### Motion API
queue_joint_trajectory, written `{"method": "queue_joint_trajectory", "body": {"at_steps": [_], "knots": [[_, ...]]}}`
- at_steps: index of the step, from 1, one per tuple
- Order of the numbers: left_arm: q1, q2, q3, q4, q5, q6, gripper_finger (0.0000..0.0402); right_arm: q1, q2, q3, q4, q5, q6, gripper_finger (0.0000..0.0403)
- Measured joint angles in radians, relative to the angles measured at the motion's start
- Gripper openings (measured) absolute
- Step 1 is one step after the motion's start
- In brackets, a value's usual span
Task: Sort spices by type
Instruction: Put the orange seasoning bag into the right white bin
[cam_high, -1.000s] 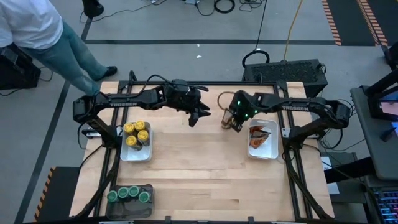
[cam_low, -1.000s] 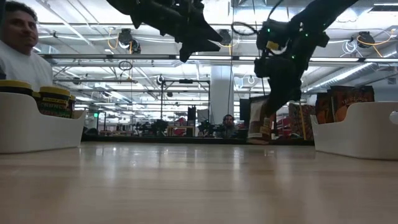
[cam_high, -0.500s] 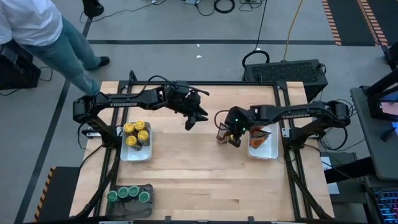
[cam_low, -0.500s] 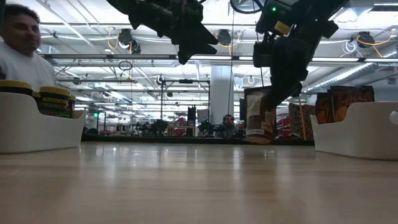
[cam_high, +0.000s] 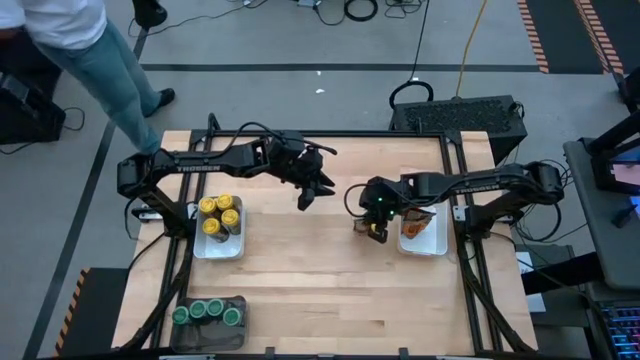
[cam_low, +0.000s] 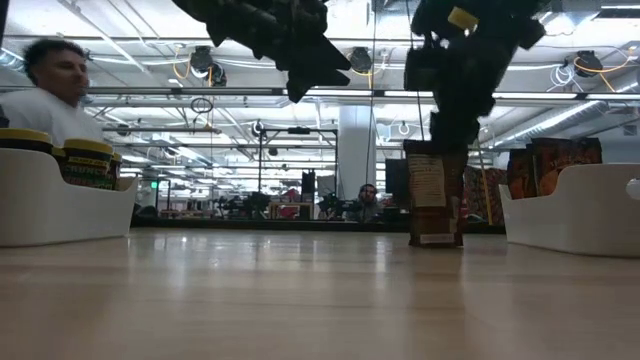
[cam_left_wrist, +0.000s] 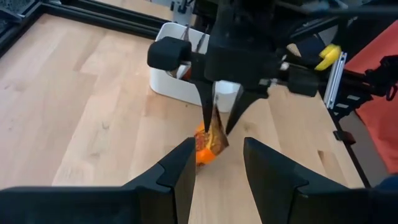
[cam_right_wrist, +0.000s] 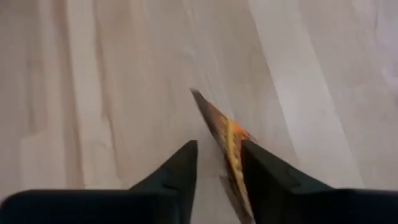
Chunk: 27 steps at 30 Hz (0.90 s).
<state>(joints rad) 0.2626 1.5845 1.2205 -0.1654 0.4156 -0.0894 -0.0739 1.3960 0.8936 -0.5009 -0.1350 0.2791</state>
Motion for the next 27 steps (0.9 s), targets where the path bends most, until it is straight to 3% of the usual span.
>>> {"method": "queue_joint_trajectory", "body": {"at_steps": [5,11,16,22,27], "knots": [[-0.019,0.0,0.0,0.0,0.0,0.001,0.0138,0.004,0.0,0.101,-0.056,0.0,-0.016,0.0156],[-0.06,0.009,0.0,0.008,-0.025,-0.001,0.0138,0.004,0.0,0.295,-0.286,0.009,-0.088,0.0202],[-0.103,0.047,0.0,0.082,-0.072,-0.007,0.0138,0.004,-0.068,0.375,-0.38,0.039,-0.108,0.021],[-0.175,0.128,0.0,0.274,-0.169,-0.005,0.0139,0.004,-0.272,0.336,-0.423,0.186,-0.074,0.0206],[-0.21,0.216,0.0,0.392,-0.249,-0.002,0.0155,0.004,-0.421,0.324,-0.425,0.219,0.0,0.0204]]}}
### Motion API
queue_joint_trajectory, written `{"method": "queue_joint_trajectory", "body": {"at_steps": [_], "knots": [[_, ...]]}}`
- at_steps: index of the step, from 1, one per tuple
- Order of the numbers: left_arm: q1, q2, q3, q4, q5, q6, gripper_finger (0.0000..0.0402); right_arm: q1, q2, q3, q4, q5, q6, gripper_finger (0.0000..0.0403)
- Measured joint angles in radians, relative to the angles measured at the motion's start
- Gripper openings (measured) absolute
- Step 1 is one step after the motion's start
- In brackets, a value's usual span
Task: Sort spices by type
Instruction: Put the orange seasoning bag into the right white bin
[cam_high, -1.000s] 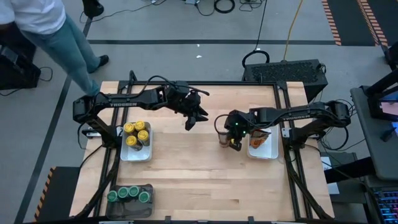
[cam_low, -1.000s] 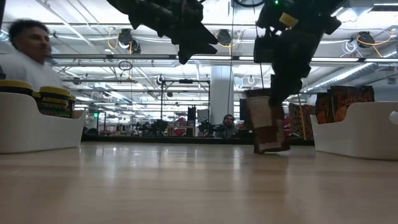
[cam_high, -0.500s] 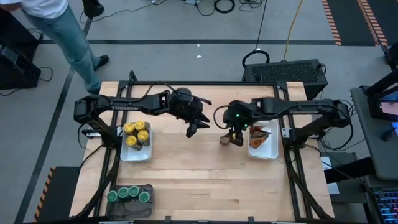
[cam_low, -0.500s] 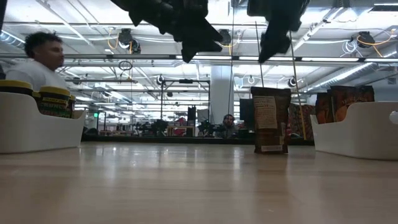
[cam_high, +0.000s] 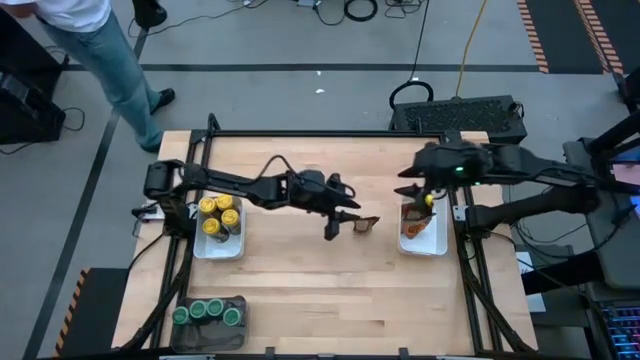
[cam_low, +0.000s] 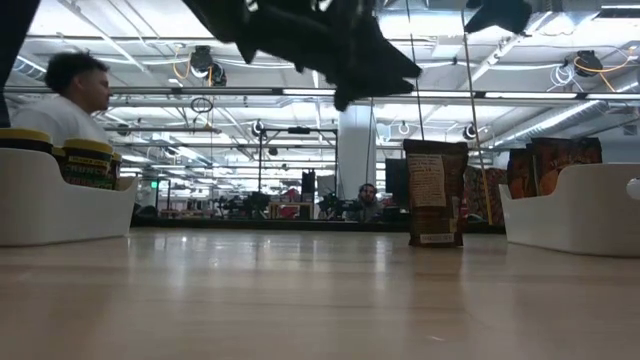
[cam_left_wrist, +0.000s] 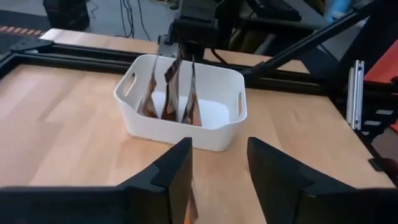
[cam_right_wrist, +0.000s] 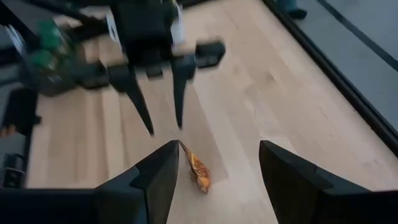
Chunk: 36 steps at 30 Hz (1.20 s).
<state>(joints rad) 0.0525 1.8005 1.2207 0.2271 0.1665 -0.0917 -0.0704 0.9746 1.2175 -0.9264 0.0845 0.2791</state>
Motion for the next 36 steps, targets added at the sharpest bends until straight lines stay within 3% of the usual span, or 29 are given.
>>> {"method": "queue_joint_trajectory", "body": {"at_steps": [6,14,28,36], "knots": [[-0.015,0.098,0.023,0.073,-0.001,-0.006,0.0222,0.0,-0.09,-0.002,-0.001,0.001,0.024,0.0204],[-0.015,0.164,0.057,0.068,-0.071,-0.003,0.0305,0.0,-0.093,-0.003,-0.028,0.002,0.02,0.0203],[-0.024,0.19,0.057,-0.008,-0.128,0.003,0.031,0.0,-0.079,-0.003,-0.061,0.047,-0.004,0.0203],[-0.024,0.19,0.057,-0.048,-0.13,0.003,0.0286,-0.002,-0.079,-0.003,-0.057,0.055,-0.01,0.0203]]}}
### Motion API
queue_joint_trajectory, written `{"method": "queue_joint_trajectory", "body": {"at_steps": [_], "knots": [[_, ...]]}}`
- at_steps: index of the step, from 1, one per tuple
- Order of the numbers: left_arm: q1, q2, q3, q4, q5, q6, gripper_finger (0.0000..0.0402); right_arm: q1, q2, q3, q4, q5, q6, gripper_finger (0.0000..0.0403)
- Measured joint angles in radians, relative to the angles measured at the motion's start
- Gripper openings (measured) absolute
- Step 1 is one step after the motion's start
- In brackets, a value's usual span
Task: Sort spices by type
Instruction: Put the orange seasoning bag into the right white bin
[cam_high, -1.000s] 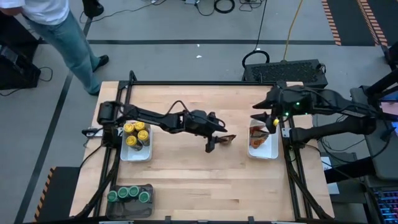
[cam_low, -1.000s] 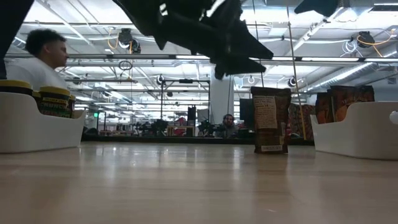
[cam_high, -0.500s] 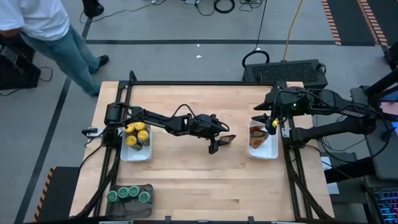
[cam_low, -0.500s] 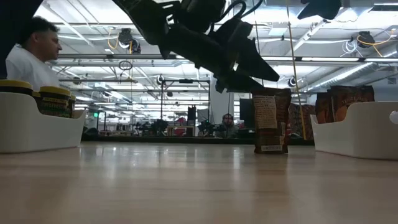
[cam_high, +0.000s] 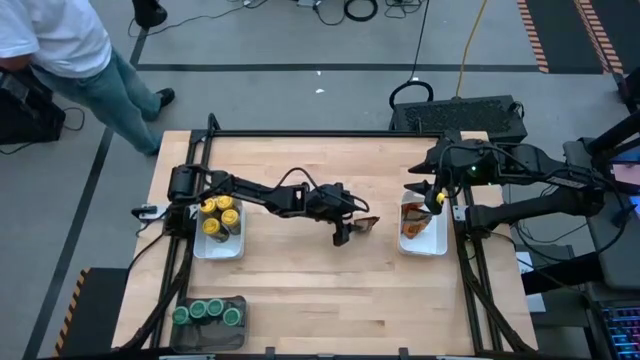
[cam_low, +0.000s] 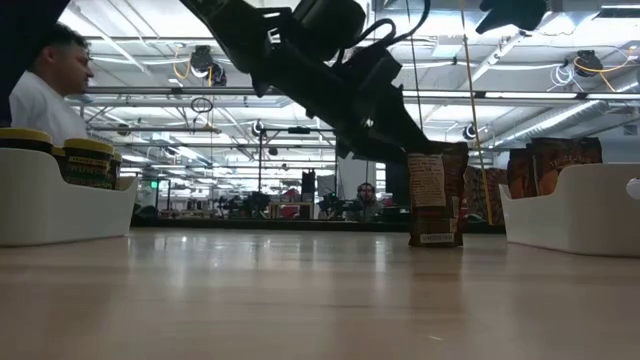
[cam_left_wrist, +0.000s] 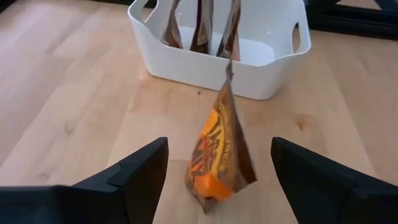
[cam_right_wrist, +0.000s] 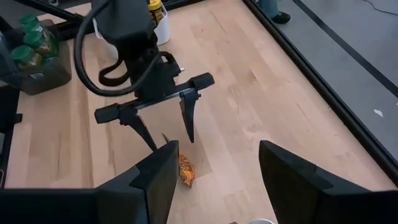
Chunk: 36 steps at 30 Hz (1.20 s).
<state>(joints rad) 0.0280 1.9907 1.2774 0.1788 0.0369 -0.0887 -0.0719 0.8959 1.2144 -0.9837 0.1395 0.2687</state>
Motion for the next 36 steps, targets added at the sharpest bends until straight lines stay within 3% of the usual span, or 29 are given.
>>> {"method": "queue_joint_trajectory", "body": {"at_steps": [18,24,31,36], "knots": [[0.004,0.041,0.0,0.052,0.011,-0.009,0.0217,0.0,0.002,0.0,0.021,-0.006,0.019,0.0203],[0.004,0.041,0.0,0.047,0.011,-0.009,0.015,0.0,0.002,0.0,0.021,-0.006,0.029,0.0203],[0.004,0.041,0.0,0.048,0.011,-0.009,0.0023,0.0,0.002,0.0,0.021,-0.005,0.034,0.0203],[0.005,0.041,0.0,0.072,0.018,-0.008,0.0008,0.0,0.002,0.0,0.021,-0.005,0.047,0.0203]]}}
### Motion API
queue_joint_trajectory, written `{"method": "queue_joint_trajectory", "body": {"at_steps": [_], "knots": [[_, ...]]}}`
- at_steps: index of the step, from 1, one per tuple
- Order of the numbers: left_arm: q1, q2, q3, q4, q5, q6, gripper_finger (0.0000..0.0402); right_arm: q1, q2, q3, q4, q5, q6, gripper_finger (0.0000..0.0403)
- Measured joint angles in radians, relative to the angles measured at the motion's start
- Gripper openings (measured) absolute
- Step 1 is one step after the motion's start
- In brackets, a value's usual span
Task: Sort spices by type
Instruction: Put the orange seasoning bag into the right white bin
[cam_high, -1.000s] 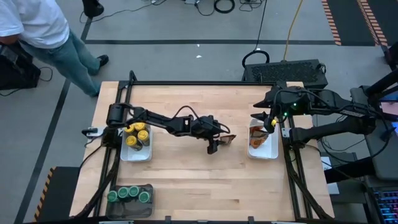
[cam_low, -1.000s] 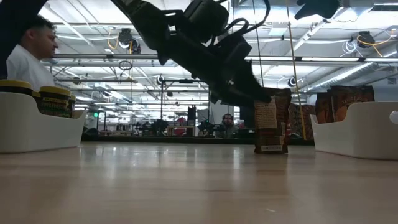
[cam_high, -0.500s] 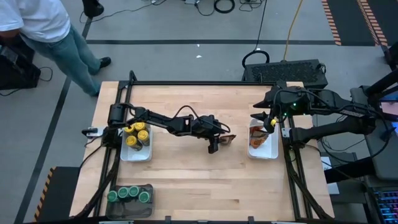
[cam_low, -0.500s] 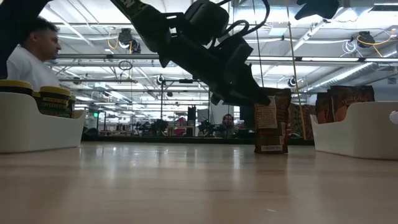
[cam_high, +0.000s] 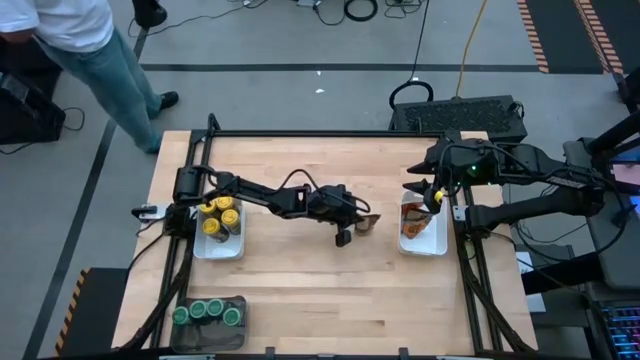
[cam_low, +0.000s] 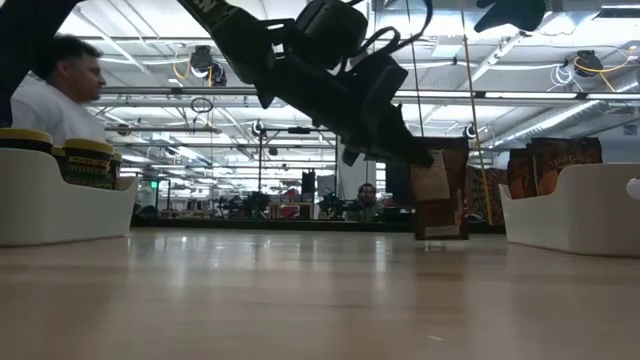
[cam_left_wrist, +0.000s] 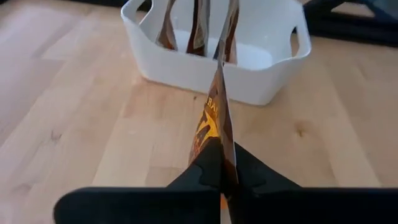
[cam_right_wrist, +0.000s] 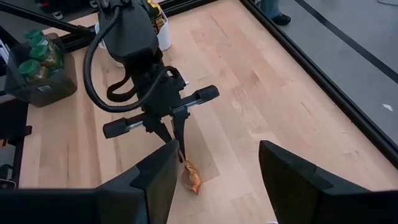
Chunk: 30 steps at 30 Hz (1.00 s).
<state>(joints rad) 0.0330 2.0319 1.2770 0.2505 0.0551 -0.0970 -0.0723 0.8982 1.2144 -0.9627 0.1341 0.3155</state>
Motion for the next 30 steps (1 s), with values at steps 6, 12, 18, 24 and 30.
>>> {"method": "queue_joint_trajectory", "body": {"at_steps": [6,12,18,24,30], "knots": [[0.001,-0.051,0.0,0.053,0.011,0.018,0.0004,0.0,0.0,0.0,-0.001,0.0,0.018,0.0203],[0.0,-0.099,0.0,0.113,0.011,0.097,0.0002,0.0,0.0,0.0,-0.008,0.002,0.032,0.0203],[-0.004,-0.095,0.077,0.139,0.022,0.162,0.0001,0.0,-0.001,0.0,-0.037,0.005,0.047,0.0203],[-0.016,-0.09,0.187,0.144,0.04,0.323,0.0001,0.0,-0.001,0.0,-0.074,0.077,0.048,0.0203],[-0.028,-0.004,0.278,0.132,0.113,0.339,0.0001,0.0,-0.002,0.001,-0.068,0.137,0.056,0.0203]]}}
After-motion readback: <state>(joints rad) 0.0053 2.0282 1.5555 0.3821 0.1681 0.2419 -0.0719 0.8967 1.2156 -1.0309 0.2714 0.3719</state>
